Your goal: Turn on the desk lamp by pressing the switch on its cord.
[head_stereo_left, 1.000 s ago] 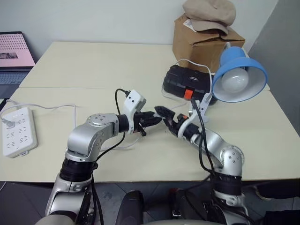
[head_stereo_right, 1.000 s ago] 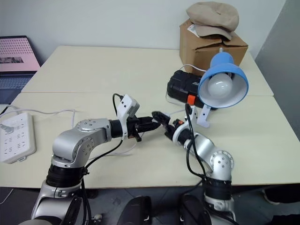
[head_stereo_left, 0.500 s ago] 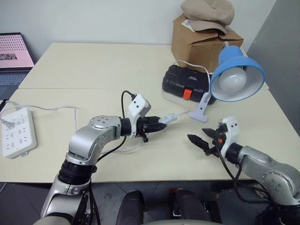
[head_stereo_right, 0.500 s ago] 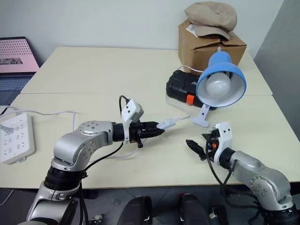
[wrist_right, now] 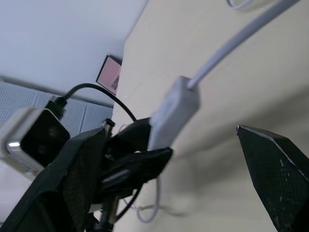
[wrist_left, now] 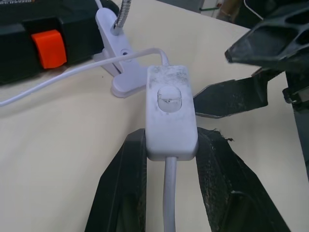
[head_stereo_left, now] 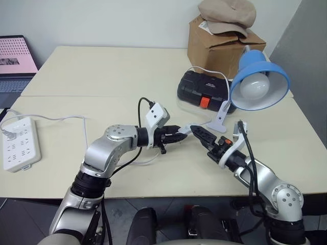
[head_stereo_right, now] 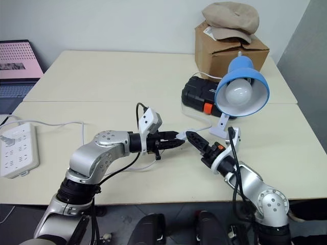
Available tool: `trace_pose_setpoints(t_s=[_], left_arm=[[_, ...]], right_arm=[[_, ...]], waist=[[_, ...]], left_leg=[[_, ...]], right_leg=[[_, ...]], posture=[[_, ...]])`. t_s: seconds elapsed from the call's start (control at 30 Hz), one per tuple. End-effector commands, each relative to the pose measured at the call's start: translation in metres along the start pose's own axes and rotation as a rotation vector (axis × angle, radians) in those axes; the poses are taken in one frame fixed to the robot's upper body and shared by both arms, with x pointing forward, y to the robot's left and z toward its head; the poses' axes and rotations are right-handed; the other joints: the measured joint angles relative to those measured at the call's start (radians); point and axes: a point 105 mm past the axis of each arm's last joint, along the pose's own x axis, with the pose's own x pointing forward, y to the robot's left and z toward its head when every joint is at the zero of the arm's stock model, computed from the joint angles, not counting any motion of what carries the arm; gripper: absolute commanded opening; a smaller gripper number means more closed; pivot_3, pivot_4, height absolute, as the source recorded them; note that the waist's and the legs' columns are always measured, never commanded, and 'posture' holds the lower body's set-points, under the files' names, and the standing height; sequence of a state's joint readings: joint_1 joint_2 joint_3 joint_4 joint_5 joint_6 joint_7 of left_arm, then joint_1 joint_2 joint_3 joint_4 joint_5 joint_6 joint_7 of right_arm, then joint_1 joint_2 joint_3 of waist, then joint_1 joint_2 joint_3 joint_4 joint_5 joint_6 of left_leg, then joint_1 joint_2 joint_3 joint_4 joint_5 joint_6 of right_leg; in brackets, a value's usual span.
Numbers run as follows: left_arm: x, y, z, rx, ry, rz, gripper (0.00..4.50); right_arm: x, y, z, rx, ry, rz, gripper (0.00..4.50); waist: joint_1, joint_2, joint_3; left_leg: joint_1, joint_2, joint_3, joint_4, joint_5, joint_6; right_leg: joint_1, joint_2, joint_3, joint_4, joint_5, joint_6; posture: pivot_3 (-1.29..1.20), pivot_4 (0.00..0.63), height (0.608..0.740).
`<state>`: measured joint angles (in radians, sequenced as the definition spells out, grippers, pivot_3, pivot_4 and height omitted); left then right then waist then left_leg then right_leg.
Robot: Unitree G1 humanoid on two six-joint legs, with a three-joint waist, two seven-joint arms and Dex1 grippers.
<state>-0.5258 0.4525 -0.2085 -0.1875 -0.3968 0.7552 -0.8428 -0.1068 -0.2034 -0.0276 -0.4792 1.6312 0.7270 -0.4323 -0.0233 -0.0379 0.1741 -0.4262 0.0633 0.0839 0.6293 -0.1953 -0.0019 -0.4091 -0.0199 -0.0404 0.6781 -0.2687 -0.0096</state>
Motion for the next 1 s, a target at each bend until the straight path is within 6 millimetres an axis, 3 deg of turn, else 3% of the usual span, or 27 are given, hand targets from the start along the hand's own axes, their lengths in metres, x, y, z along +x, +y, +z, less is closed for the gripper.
trace_pose_setpoints(t_s=[0.03,0.23,0.9,1.0], left_arm=[[0.0030,-0.0023,0.0122,0.047,-0.033,0.000,1.08],[0.0024,-0.0010,0.0114,0.041,-0.034,0.022,1.08],[0.0032,-0.0035,0.0135,0.024,-0.036,0.030,1.08],[0.0036,-0.0037,0.0140,0.024,-0.038,0.030,1.08]], right_arm=[[0.0113,0.0069,0.0019,0.025,-0.026,0.010,4.50],[0.0206,0.0057,0.0001,0.048,-0.038,0.002,4.50],[0.0200,0.0035,-0.0027,0.091,-0.061,-0.008,4.50],[0.0202,0.0047,-0.0023,0.102,-0.063,-0.001,3.69]], waist=[[-0.001,0.000,0.000],[-0.002,0.000,0.000],[-0.003,0.000,0.000],[-0.002,0.000,0.000]], left_leg=[[0.000,0.000,0.000,0.000,0.000,0.000],[0.000,0.000,0.000,0.000,0.000,0.000],[0.000,0.001,0.000,0.000,0.000,0.000],[0.000,0.001,0.000,0.000,0.000,0.000]], right_leg=[[0.000,0.000,0.000,0.000,0.000,0.000],[0.000,0.000,0.000,0.000,0.000,0.000],[0.000,0.000,0.000,0.000,0.000,0.000],[0.000,0.000,0.000,0.000,0.000,0.000]], posture=[[0.00,0.150,0.740],[0.00,0.150,0.740],[0.00,0.150,0.740],[0.00,0.150,0.740]])
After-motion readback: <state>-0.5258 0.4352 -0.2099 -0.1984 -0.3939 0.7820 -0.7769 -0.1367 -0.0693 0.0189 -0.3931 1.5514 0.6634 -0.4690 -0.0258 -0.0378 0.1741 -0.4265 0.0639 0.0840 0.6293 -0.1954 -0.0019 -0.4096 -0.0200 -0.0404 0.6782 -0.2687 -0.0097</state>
